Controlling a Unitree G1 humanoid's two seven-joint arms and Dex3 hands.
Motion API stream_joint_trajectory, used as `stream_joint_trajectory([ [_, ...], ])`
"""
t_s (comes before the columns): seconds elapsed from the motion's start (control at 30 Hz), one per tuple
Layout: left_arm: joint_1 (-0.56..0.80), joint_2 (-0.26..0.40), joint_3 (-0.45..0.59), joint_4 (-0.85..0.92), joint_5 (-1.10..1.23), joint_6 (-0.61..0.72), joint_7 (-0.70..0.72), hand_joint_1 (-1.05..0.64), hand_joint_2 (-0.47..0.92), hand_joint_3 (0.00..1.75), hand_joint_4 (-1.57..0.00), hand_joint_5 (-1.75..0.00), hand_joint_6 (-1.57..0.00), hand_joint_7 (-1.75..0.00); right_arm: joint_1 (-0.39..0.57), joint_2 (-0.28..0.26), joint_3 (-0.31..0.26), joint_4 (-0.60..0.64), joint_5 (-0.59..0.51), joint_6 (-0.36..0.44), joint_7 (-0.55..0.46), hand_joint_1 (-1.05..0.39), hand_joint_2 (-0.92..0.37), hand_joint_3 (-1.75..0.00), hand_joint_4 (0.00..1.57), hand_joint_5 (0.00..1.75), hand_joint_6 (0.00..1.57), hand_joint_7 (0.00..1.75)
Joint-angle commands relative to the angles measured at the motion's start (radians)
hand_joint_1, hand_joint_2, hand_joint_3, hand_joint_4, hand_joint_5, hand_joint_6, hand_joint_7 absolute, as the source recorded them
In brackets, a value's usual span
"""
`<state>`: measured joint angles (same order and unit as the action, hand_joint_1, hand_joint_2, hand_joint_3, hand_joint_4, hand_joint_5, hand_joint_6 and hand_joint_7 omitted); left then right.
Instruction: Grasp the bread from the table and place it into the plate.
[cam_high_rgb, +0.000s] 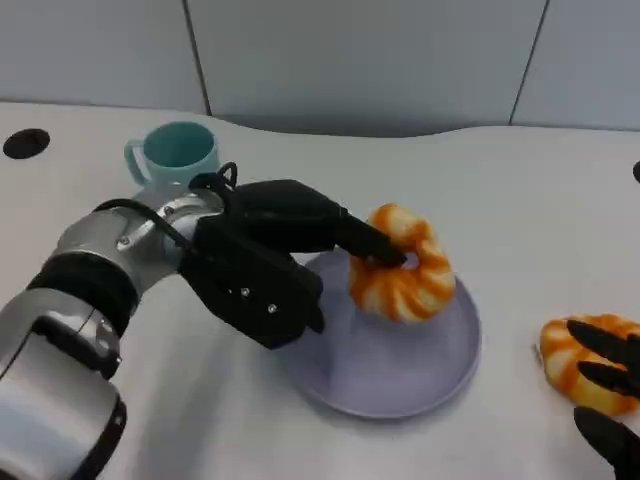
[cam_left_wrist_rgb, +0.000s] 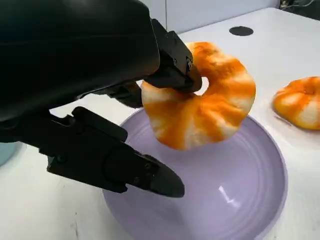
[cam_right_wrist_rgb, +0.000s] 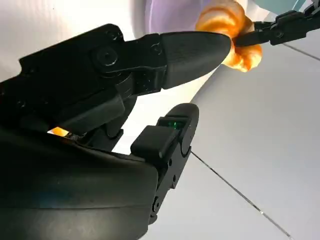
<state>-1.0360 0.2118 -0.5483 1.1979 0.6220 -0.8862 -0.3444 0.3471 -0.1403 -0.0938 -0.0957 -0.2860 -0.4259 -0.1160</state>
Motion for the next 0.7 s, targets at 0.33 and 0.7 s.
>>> stream_joint_trajectory([
  [0.33,-0.016,0.093,0.064,-0.051,-0.081,-0.038,-0.124,-0.7,0.92,0.13,-0.22,-0.38,-0.46,-0.04,0.01,-0.006,-0.011,-0.017,0.009,0.016,-0.001,-0.36,-0.92,-0.34,0.91,0.0,0.77,0.0],
  [0.7,0.008,0.166,0.116,-0.115,-0.183,-0.096,-0.219,-0.7,0.92,0.13,-0.36,-0.65,-0.55,-0.05,0.009,-0.005,-0.008,-0.013,0.008,0.009,-0.005,-0.35,-0.92,-0.33,0.9,0.0,0.77,0.0],
])
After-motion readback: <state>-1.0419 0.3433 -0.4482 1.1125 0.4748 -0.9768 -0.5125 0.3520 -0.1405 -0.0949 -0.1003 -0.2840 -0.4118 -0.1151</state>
